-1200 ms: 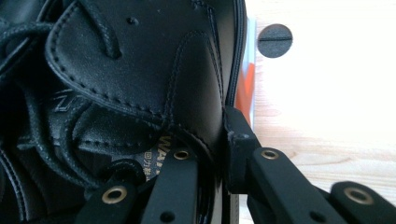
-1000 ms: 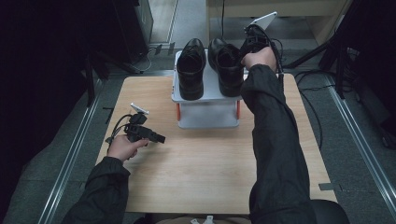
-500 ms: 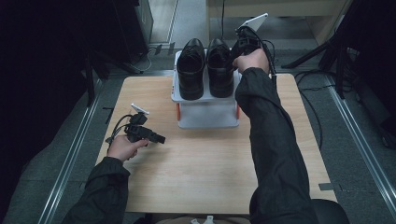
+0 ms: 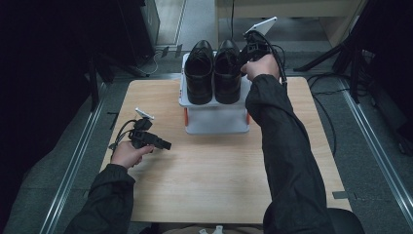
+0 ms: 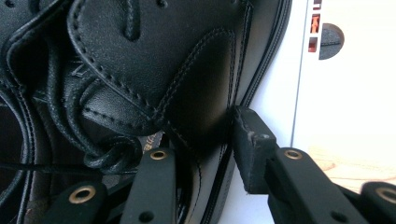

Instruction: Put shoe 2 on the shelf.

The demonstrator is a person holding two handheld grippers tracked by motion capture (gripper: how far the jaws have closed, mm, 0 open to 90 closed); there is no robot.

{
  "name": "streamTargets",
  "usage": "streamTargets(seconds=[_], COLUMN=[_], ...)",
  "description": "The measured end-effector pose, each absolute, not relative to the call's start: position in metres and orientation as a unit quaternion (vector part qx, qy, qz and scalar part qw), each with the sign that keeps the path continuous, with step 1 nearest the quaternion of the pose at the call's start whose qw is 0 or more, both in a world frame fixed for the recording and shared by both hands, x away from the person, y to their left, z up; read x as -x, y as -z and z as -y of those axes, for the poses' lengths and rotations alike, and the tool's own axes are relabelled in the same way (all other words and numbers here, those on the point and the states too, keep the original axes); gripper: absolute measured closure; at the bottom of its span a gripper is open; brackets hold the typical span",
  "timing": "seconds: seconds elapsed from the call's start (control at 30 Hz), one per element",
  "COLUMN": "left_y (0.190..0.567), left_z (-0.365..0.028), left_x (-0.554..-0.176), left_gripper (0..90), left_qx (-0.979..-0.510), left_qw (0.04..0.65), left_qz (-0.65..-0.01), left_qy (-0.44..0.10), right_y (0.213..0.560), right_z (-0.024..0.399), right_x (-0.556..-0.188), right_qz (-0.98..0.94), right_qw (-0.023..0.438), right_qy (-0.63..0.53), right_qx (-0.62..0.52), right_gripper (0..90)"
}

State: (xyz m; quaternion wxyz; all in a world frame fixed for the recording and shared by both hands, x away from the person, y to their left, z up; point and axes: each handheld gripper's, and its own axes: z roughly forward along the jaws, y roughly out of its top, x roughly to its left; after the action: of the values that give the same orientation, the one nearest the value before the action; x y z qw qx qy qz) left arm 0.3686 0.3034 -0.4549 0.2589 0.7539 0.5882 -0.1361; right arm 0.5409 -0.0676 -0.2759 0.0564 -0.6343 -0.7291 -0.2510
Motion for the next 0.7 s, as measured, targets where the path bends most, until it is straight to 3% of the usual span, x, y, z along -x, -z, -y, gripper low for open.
streamTargets(seconds=[0.2, 0.7], left_y=[0.455, 0.456], left_z=[-0.303, -0.302], left_x=[-0.369, -0.369], left_gripper=[49.8, 49.7], left_qx=[-0.755, -0.757], left_qw=[0.257, 0.253], left_qz=[-0.588, -0.588], left_qy=[0.135, 0.132], right_y=[0.276, 0.252], right_z=[0.068, 0.079], right_x=[-0.542, -0.537], right_qz=[0.733, 0.738], right_qw=[0.056, 0.062], right_qy=[0.257, 0.278], right_qx=[0.627, 0.612], right_gripper=[64.3, 62.3])
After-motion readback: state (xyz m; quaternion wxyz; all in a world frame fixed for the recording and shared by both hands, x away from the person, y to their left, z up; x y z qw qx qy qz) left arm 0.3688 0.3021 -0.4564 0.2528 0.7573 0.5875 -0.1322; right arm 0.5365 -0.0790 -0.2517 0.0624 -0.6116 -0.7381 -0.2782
